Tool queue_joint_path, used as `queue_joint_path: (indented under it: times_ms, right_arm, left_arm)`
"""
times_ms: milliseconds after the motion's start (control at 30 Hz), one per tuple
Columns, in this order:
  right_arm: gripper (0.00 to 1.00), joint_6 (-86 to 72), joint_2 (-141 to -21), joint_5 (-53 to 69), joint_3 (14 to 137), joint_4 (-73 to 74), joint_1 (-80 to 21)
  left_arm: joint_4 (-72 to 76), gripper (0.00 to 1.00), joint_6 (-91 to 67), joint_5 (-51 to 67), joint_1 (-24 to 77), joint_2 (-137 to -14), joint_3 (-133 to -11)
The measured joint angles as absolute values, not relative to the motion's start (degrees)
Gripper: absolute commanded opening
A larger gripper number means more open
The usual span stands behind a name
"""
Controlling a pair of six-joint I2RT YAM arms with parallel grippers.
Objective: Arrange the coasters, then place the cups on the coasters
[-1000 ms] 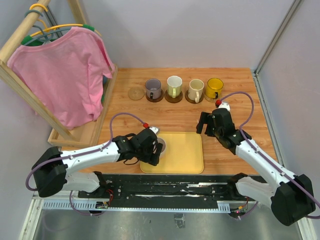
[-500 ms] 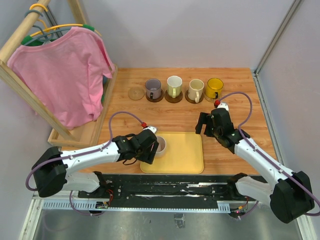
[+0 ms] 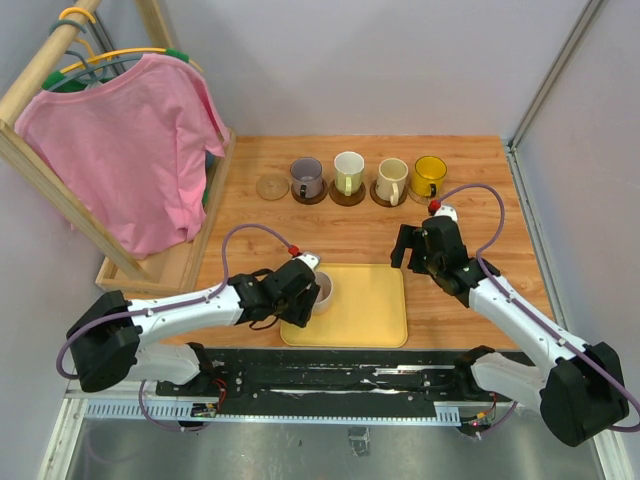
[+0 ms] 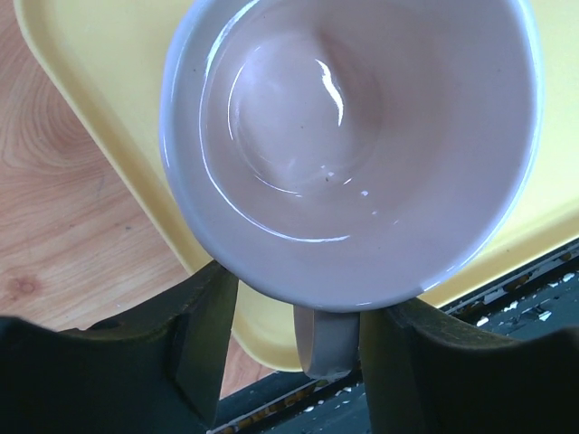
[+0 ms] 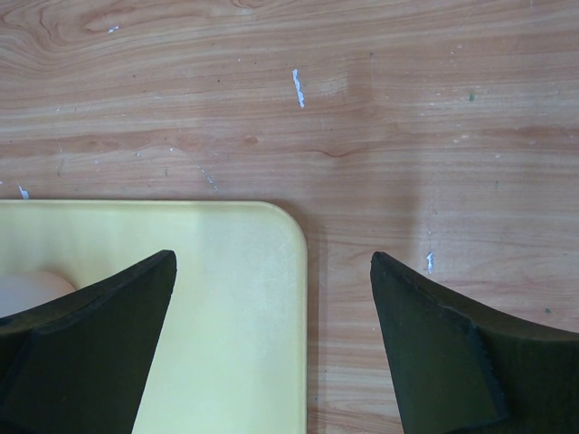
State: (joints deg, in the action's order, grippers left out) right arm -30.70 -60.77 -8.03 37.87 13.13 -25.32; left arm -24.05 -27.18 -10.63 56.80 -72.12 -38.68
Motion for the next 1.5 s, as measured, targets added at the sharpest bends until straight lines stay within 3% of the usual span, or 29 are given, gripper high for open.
queue_joint_path:
  times_ms: [233, 433, 600, 1000, 1300, 1500]
  right_arm:
    - [0.89, -30.7, -61.3, -7.7, 37.9, 13.1, -25.3]
    - [0.89, -31.0, -61.8, -7.1, 37.9, 13.1, -25.3]
    - [0.89, -31.1, -62.0, -6.9, 37.9, 13.1, -25.3]
    - [0.87, -31.0, -62.4, -7.1, 37.9, 13.1, -25.3]
    - [0.85, -30.2, -63.7, -7.8, 37.8, 13.1, -25.3]
    - [0.85, -29.7, -63.6, -8.6, 37.4, 13.1, -25.3]
  left_arm:
    - [-21.8, 0.41, -27.3, -10.2, 56.8, -72.1, -36.5]
    - [-20.7, 0.15, -26.9, -10.2, 56.8, -72.1, -36.0]
    - [-20.1, 0.01, -27.2, -10.8, 56.8, -72.1, -35.9]
    - [-23.9, 0.01, -27.2, -13.5, 56.8, -69.5, -36.3]
    - [-28.9, 0.01, -25.9, -23.7, 56.4, -65.5, -44.2]
    - [-27.9, 0.00, -22.7, -24.9, 46.8, -65.9, -45.4]
